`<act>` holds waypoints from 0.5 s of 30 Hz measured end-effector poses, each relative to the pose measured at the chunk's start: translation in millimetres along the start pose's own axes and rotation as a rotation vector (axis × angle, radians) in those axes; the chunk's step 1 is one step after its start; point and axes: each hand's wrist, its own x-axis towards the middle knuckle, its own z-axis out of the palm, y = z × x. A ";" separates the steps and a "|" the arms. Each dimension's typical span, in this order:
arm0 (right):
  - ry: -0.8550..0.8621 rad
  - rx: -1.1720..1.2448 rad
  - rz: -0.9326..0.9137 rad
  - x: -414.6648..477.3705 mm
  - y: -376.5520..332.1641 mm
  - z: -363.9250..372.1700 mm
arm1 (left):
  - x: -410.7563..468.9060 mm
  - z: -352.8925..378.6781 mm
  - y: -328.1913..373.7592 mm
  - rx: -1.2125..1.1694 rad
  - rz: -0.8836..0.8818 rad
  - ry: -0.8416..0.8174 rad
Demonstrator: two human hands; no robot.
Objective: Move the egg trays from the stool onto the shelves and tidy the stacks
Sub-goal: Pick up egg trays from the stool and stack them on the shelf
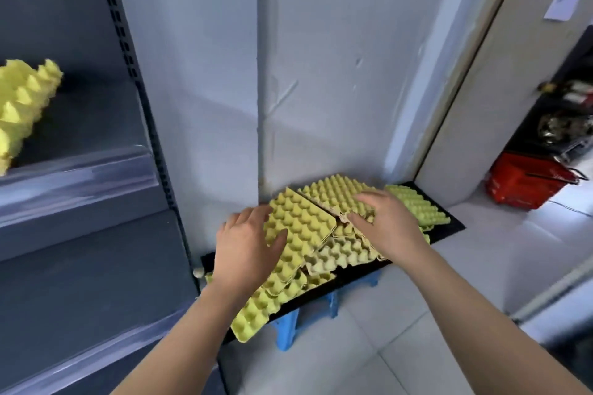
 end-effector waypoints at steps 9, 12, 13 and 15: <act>-0.108 0.015 0.121 51.5 153.5 26.4 | 50.8 147.5 50.2 0.018 -0.101 -0.185; -0.136 0.010 0.156 78.1 192.4 43.9 | 75.5 189.9 56.5 0.030 -0.116 -0.250; -0.147 0.016 0.173 88.7 203.8 49.2 | 85.0 203.4 57.8 0.031 -0.131 -0.276; -0.173 0.009 0.206 111.5 225.0 59.7 | 105.3 230.4 58.8 0.038 -0.146 -0.328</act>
